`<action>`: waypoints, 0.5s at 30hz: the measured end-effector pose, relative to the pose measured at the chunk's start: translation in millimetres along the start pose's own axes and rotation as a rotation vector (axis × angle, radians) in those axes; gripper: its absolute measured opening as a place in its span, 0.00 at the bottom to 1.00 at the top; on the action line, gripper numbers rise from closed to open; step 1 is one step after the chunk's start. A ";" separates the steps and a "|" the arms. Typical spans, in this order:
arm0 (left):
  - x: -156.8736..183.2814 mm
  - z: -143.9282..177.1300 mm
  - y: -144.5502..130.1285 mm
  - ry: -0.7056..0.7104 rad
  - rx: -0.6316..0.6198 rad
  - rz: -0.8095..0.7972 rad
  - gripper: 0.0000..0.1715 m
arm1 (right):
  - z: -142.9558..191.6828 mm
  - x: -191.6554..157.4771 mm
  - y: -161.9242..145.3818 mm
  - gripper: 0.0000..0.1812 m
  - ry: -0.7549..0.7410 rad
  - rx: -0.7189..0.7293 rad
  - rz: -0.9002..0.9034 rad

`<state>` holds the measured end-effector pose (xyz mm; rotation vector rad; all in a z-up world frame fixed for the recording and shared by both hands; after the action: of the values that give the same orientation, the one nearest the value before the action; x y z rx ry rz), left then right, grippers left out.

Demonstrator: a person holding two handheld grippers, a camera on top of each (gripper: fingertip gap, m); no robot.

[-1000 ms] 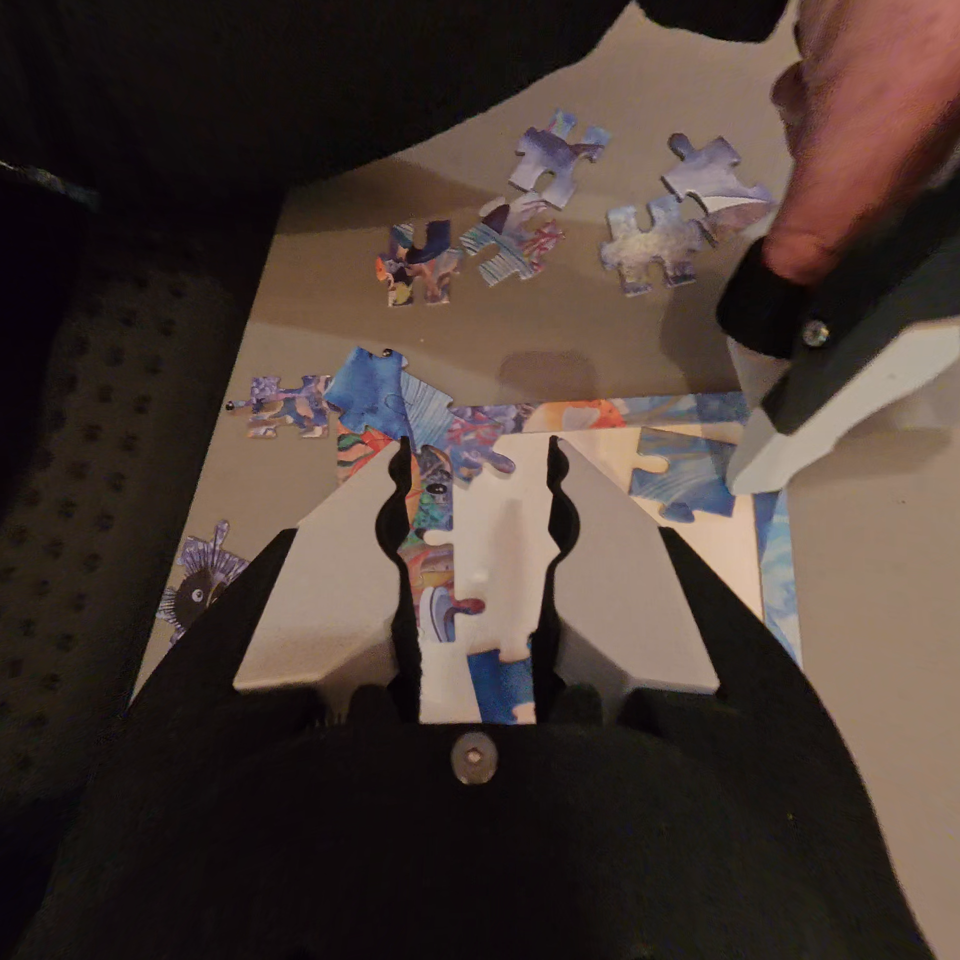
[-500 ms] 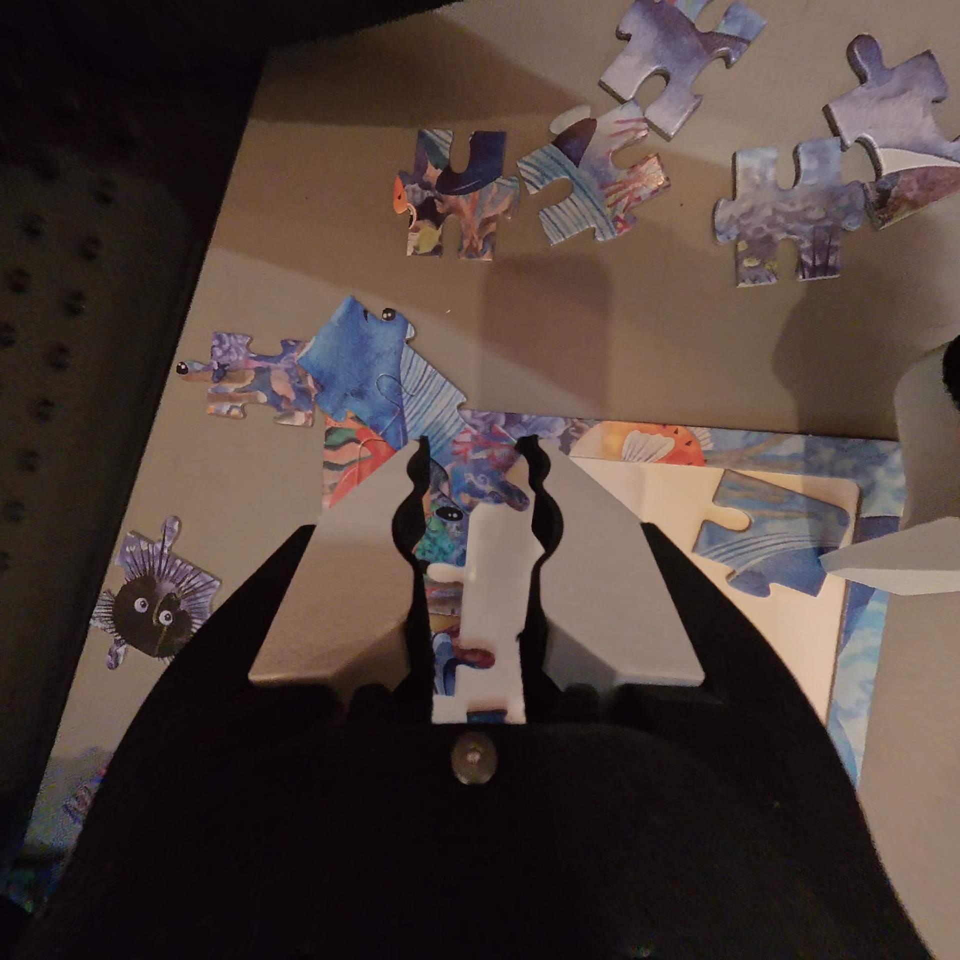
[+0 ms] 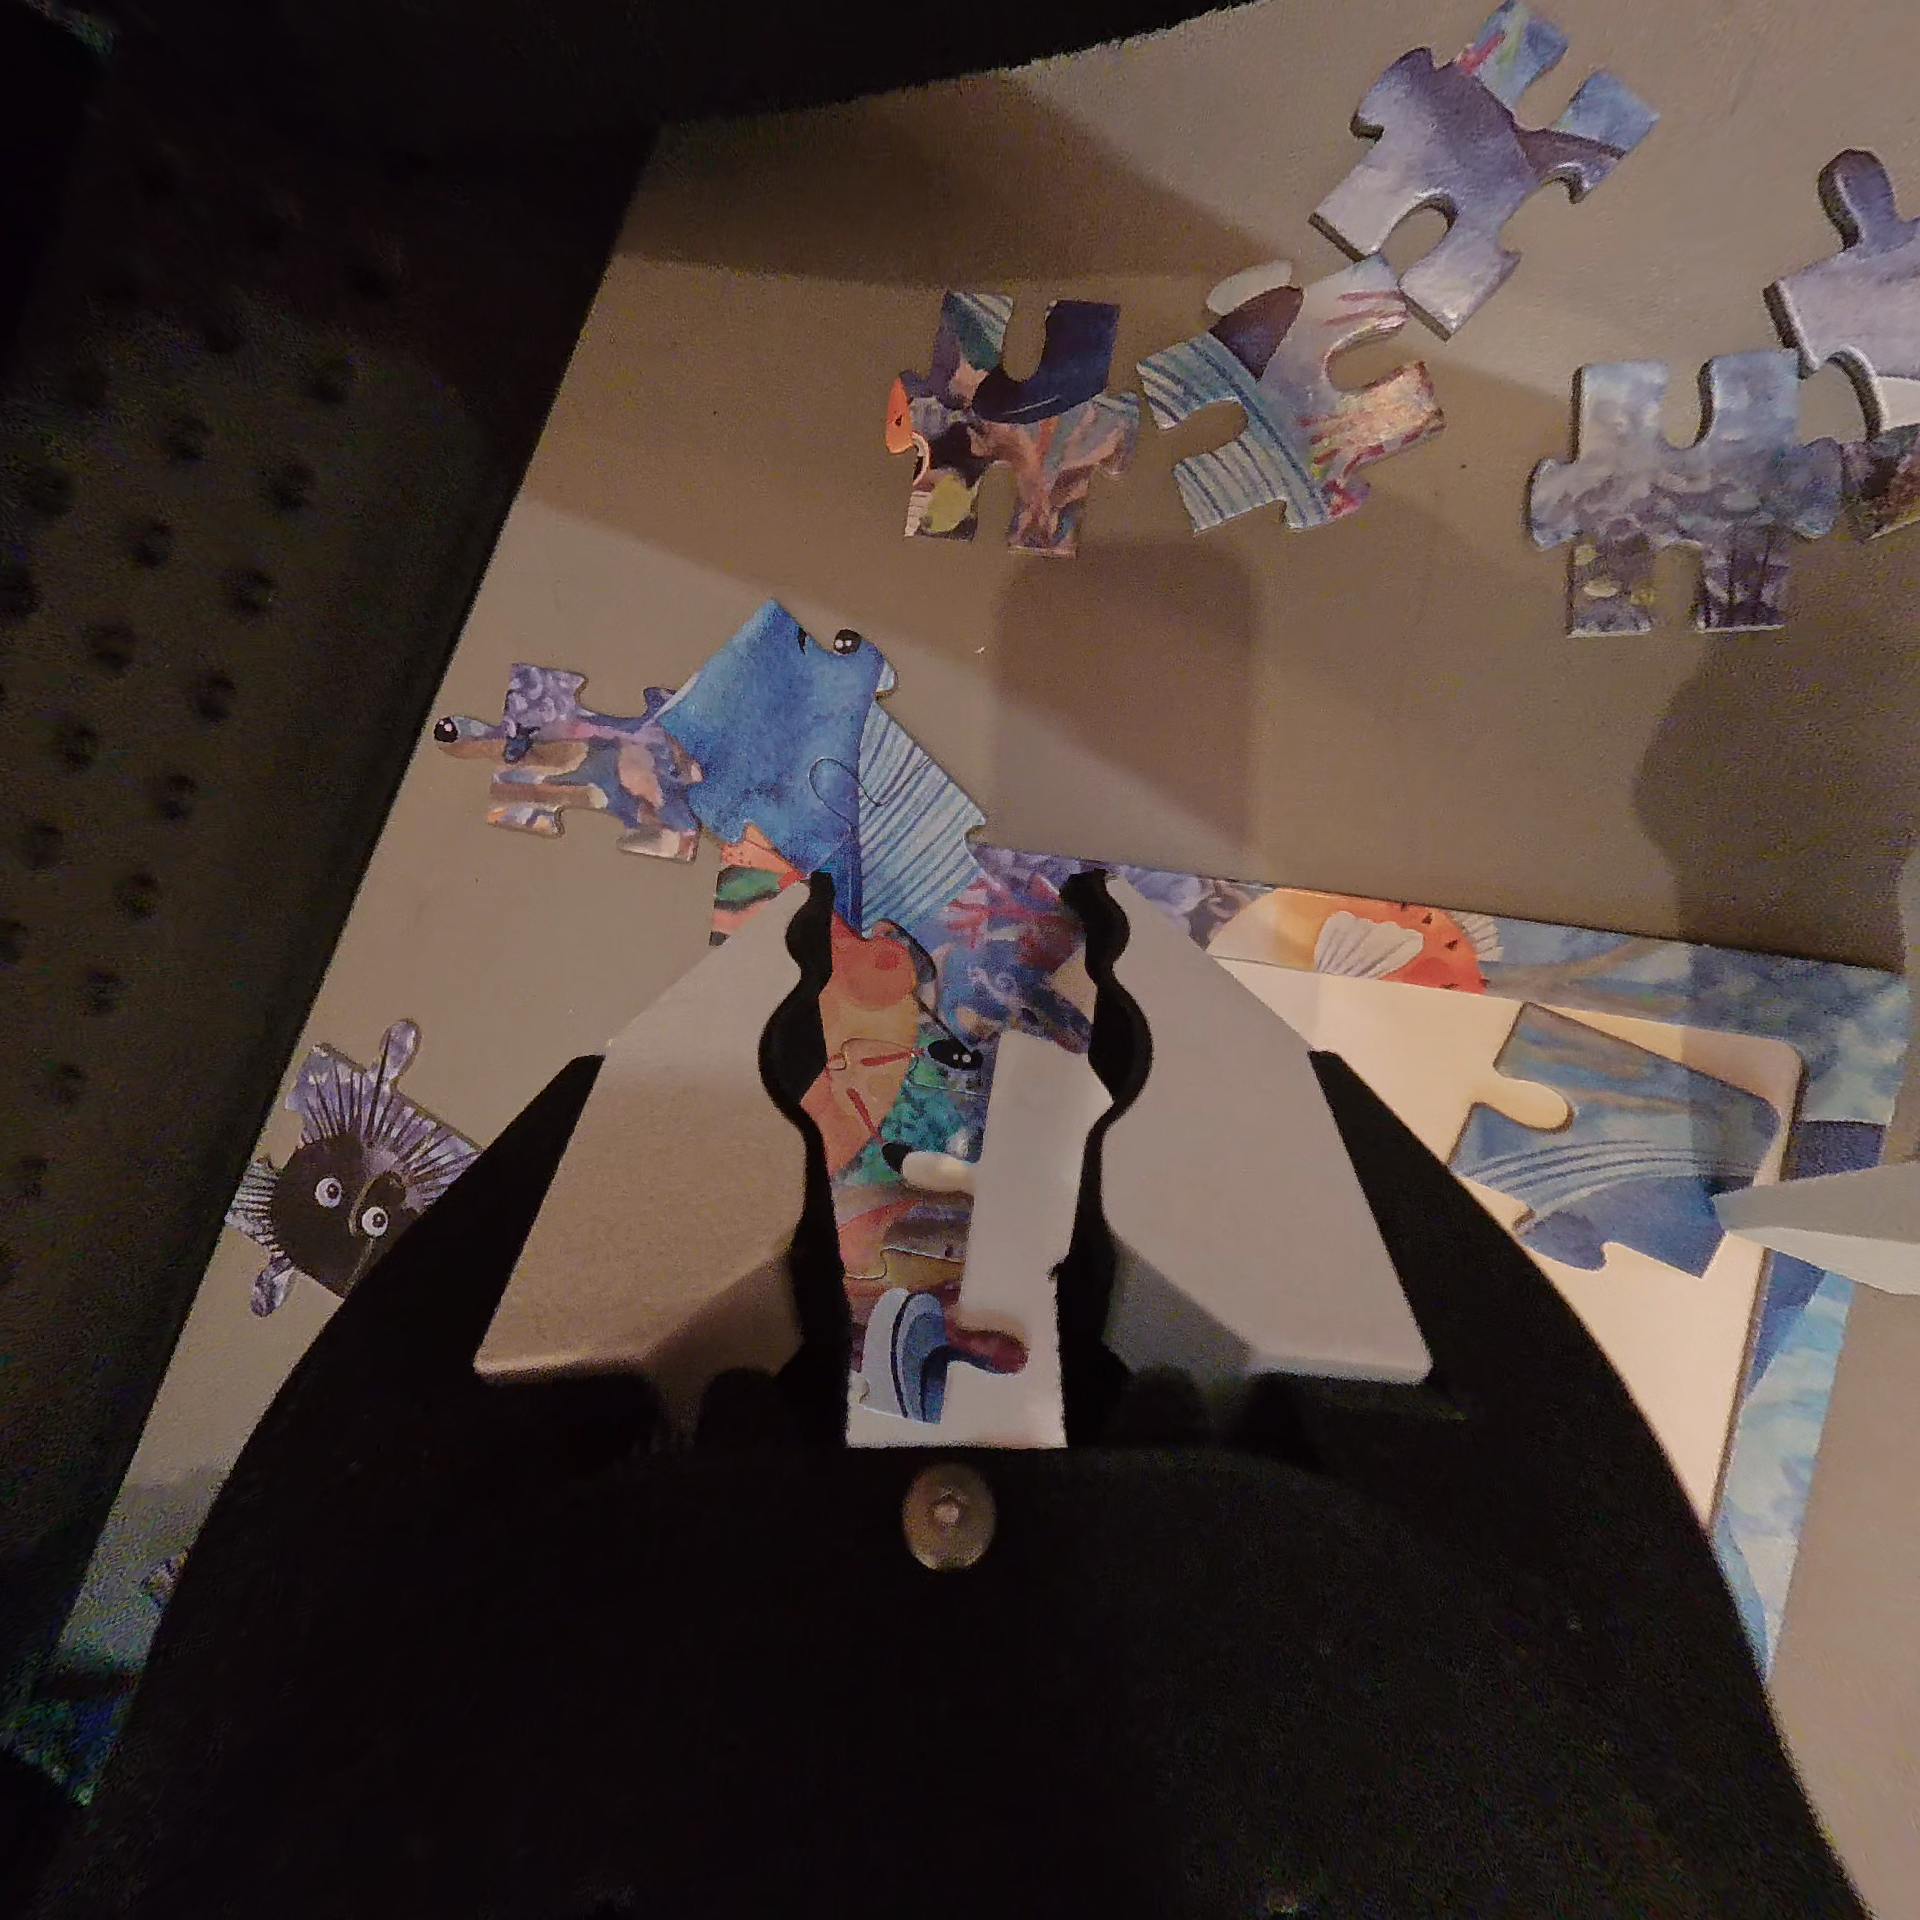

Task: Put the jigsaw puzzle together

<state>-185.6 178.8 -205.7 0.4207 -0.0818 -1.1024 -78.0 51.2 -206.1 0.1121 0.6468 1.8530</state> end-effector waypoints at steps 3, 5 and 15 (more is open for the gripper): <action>0.0 0.0 0.0 0.000 0.000 0.000 0.53 | -0.1 0.6 -0.8 0.21 -0.010 0.004 0.005; 0.0 -0.1 0.0 0.000 0.000 0.000 0.53 | 0.0 1.5 -1.9 0.13 -0.005 0.006 0.008; 0.1 -0.4 0.8 -0.001 0.000 -0.003 0.53 | 12.0 11.9 -10.2 0.07 -0.054 -0.012 -0.047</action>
<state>-184.8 179.1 -205.8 0.4203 -0.0818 -1.1052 -69.3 68.8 -203.6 0.1377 0.5954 1.8027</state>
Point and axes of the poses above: each gripper's, where its closed fingertips meet, z back along the fingers, y out of its top, x = y × z across the jaws, the point moved 9 cm from there along z, back along the fingers, and after that the axes turned 12 degrees about -z, right-handed, at the moved point
